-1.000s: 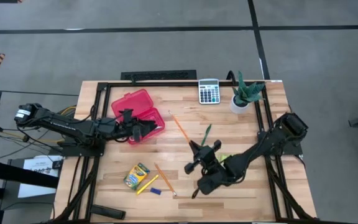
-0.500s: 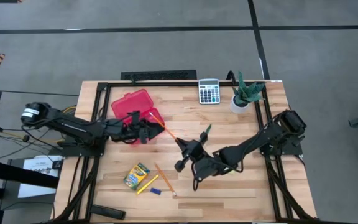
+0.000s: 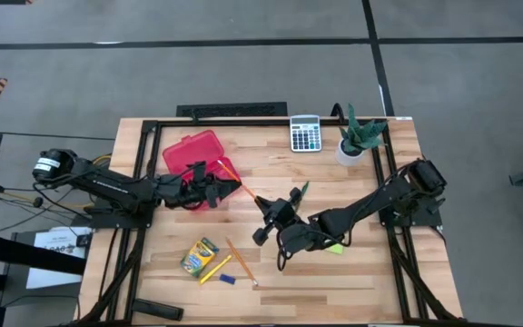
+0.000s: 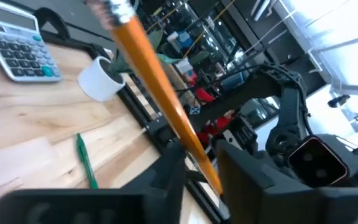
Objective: Pack school essentials
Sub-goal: Put the right orange pencil into the red supply box
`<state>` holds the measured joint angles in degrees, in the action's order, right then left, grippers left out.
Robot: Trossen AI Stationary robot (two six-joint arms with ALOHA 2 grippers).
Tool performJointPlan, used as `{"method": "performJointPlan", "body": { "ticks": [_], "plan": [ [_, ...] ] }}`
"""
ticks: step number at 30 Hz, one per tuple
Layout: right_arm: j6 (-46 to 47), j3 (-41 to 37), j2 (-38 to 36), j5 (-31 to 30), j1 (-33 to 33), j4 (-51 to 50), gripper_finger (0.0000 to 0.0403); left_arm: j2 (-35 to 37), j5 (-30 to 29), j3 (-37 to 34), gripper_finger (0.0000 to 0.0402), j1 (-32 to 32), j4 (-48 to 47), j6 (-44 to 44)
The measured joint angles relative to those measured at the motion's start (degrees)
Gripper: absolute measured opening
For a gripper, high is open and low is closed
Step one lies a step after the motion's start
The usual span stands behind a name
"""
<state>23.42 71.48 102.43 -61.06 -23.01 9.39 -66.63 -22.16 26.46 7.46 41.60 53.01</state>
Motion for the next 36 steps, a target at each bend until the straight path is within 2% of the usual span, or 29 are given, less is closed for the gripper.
{"method": "performJointPlan", "body": {
  "ticks": [6,14,18,22,26,31,33,36],
  "plan": [
    [-0.1,0.0,0.0,3.2,1.1,-0.3,0.0014,0.1,-0.8,0.0,0.0034,0.0,0.5,-0.7],
    [0.0,0.0,0.0,4.3,2.1,-0.6,0.0023,0.1,-1.2,0.0,0.0028,-0.2,0.6,-1.1],
    [-1.4,0.0,-0.9,4.4,2.1,-2.3,0.0063,1.5,-0.3,0.0,0.0027,-1.8,-1.1,-3.0],
    [-1.4,0.0,-4.5,4.4,1.0,-6.7,0.0118,5.3,3.6,0.0,0.0027,-6.2,-7.2,-4.1],
    [-1.4,0.0,-8.0,4.4,-0.2,-12.8,0.0165,9.6,11.5,0.3,0.0027,-12.5,-19.1,-4.4],
    [2.8,0.0,-12.1,4.3,-2.3,-23.4,0.0195,12.3,24.5,7.0,0.0012,-21.3,-45.6,-11.8],
    [6.3,0.0,-13.1,4.2,-3.2,-27.2,0.0198,12.1,27.0,10.9,0.0009,-24.1,-56.4,-16.7],
    [11.0,0.0,-13.8,4.1,-4.5,-32.6,0.0196,10.5,27.4,16.8,0.0013,-27.2,-68.8,-23.6]
  ]
}}
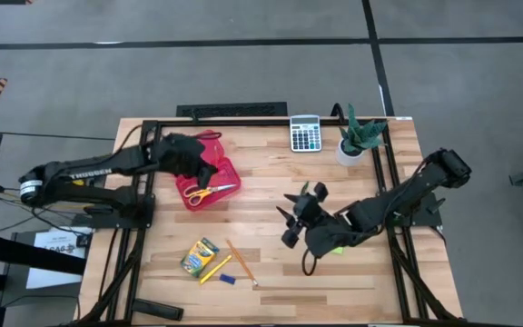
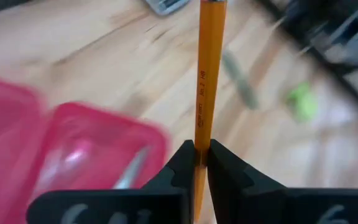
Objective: Pack school essentials
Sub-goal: Put the right orange pencil into the red supply box
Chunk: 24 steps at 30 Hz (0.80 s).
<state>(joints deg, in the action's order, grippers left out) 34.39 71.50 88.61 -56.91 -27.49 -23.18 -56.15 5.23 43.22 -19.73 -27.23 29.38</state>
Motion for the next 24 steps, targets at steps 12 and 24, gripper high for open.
{"method": "performJointPlan", "body": {
  "ticks": [12,24],
  "plan": [
    [14.2,0.0,1.7,0.0,-2.6,-9.9,0.0181,-15.9,-9.4,14.1,0.0019,-5.2,-31.9,-19.2],
    [16.8,0.0,1.6,0.0,-3.3,-9.7,0.0175,-29.9,-12.7,14.0,0.002,-3.5,-31.7,-22.9]
  ]
}}
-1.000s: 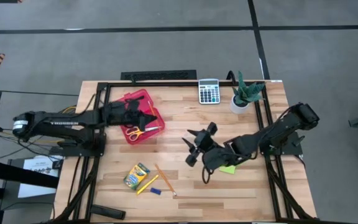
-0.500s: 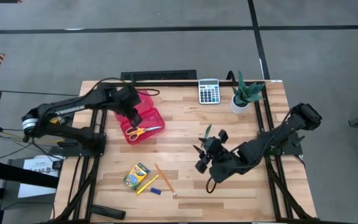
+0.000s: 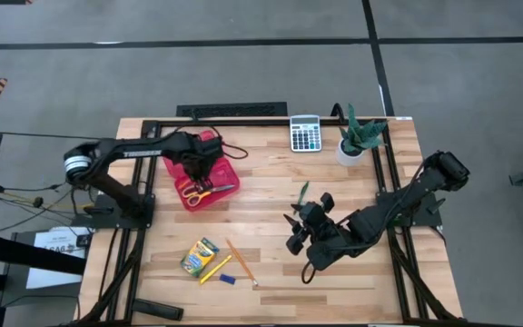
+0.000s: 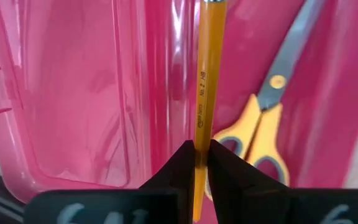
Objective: Pack school essentials
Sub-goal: Put the right orange pencil into the red supply box, then put the orange pencil into the red supply box
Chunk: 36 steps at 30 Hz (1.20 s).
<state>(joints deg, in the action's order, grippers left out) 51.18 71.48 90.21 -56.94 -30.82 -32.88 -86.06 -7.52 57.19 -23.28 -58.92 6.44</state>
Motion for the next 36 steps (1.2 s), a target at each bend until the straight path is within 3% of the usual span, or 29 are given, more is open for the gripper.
{"method": "performJointPlan", "body": {
  "ticks": [9,20,23,26,30,36],
  "plan": [
    [0.0,0.0,0.0,0.0,0.1,-0.1,0.0176,-3.2,-1.3,-0.1,0.0027,1.0,2.4,-1.3],
    [-0.2,0.0,0.0,0.1,0.1,-0.1,0.0174,-3.2,-2.3,0.0,0.0122,1.2,3.1,-2.7],
    [-1.0,0.0,0.0,2.5,0.1,-0.1,0.0179,-2.4,1.2,1.2,0.0138,1.3,2.6,-1.6],
    [-0.4,0.0,1.4,6.7,0.1,1.8,0.0186,0.9,7.6,4.8,0.0143,2.1,3.1,0.3],
    [-2.7,0.0,7.5,8.5,-0.8,12.2,0.0193,8.6,14.1,9.8,0.014,4.0,5.0,4.1],
    [-13.4,0.0,20.3,10.0,-2.0,33.1,0.0185,23.3,11.2,12.6,0.0134,7.9,11.0,13.7]
  ]
}}
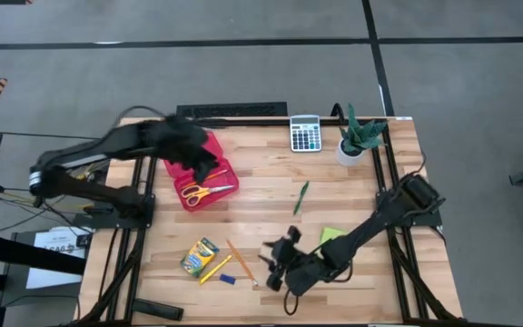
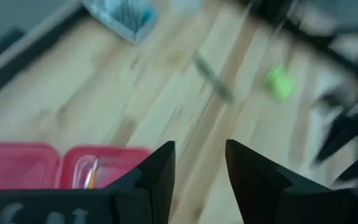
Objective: Pack school essentials
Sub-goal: Put the orange pencil into the red supply box
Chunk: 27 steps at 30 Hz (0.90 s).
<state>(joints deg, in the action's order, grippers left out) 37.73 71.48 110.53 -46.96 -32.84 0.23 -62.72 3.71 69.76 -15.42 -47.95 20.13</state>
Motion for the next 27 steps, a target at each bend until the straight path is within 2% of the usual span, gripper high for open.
{"method": "performJointPlan", "body": {
  "ticks": [3,7,12,15,19,25,27],
  "plan": [
    [-4.5,0.0,3.5,0.0,0.1,7.3,0.0182,5.7,-3.7,-0.2,0.0133,2.4,2.8,4.2],
    [-3.7,0.6,8.4,1.1,-0.2,13.8,0.0184,10.1,-6.7,-0.3,0.0133,5.0,2.4,8.6],
    [-0.8,6.6,13.7,2.0,-2.2,13.1,0.0185,12.9,-7.3,-0.4,0.0133,9.0,2.4,11.0],
    [-0.7,12.5,17.3,2.1,-3.5,9.5,0.0182,13.7,-8.6,-0.4,0.0133,11.3,2.5,11.0],
    [0.5,22.1,22.4,0.5,-4.0,-0.7,0.018,14.5,-9.3,-0.4,0.0133,13.3,2.5,10.5],
    [8.8,31.9,28.8,-2.6,-3.4,-17.1,0.0181,15.2,-9.0,-0.4,0.0133,15.8,2.3,10.2],
    [12.1,33.3,30.3,-3.0,-3.1,-18.5,0.018,15.5,-9.0,-0.4,0.0133,16.4,2.3,10.1]
  ]
}}
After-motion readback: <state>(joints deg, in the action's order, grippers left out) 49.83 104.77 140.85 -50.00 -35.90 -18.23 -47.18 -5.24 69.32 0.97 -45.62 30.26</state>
